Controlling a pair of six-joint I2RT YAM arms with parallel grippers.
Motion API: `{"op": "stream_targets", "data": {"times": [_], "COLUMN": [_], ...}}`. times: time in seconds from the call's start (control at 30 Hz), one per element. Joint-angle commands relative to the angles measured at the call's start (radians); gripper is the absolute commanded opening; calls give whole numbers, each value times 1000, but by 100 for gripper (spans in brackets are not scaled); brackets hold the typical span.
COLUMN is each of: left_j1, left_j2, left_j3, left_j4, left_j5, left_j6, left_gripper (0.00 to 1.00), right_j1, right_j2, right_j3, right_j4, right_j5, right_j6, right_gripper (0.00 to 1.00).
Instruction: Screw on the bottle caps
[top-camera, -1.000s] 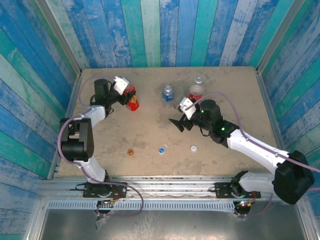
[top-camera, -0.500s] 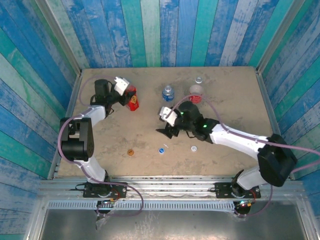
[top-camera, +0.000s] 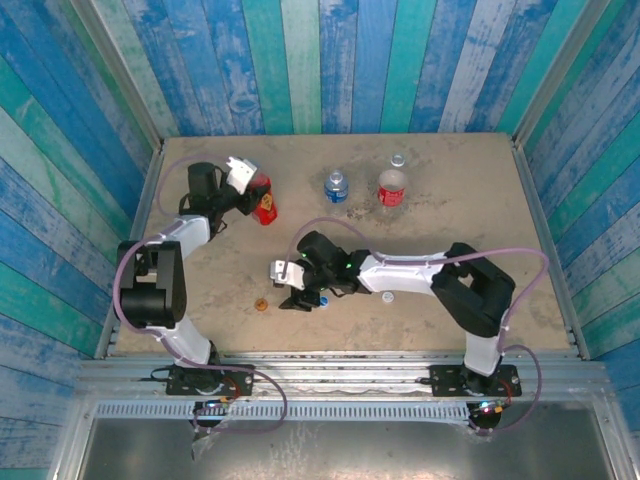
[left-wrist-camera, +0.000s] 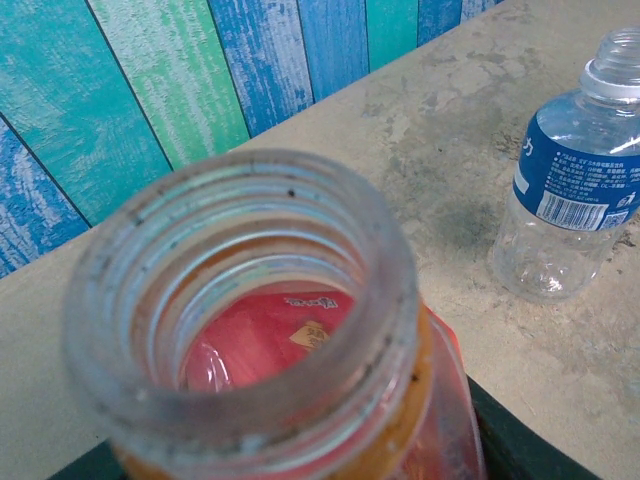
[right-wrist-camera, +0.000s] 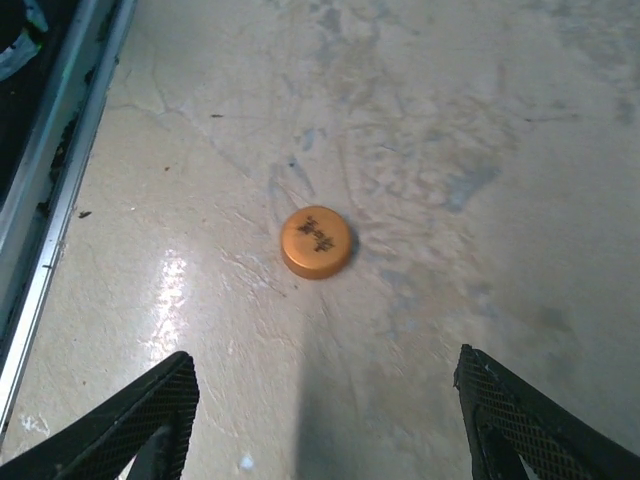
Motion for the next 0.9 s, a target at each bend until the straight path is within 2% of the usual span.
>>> {"op": "stream_targets", "data": {"times": [0.0, 0.17, 0.3, 0.7, 0.87], "left_j1": [4, 4, 4, 4, 4], "left_j2": [-58, -60, -61, -62, -61], "left_j3": [-21, -22, -26, -24, -29], "left_j4": [-48, -58, -60, -78, -71], "left_j5": [-10, -13, -11, -2, 14], "left_j6": [-16, -8, -3, 17, 25], "left_gripper": [52, 53, 54, 55, 55], "right_j1": [25, 45, 51, 66, 67], "right_j2": [69, 130, 178, 311, 348], "right_j3": [60, 107, 145, 297, 357], "right_j4": [-41, -74, -83, -183, -229], "right_j5": [-31, -25, -22, -17, -2], "right_j6": [-41, -74, -78, -113, -103], "right_gripper": [67, 66, 59, 52, 42]}}
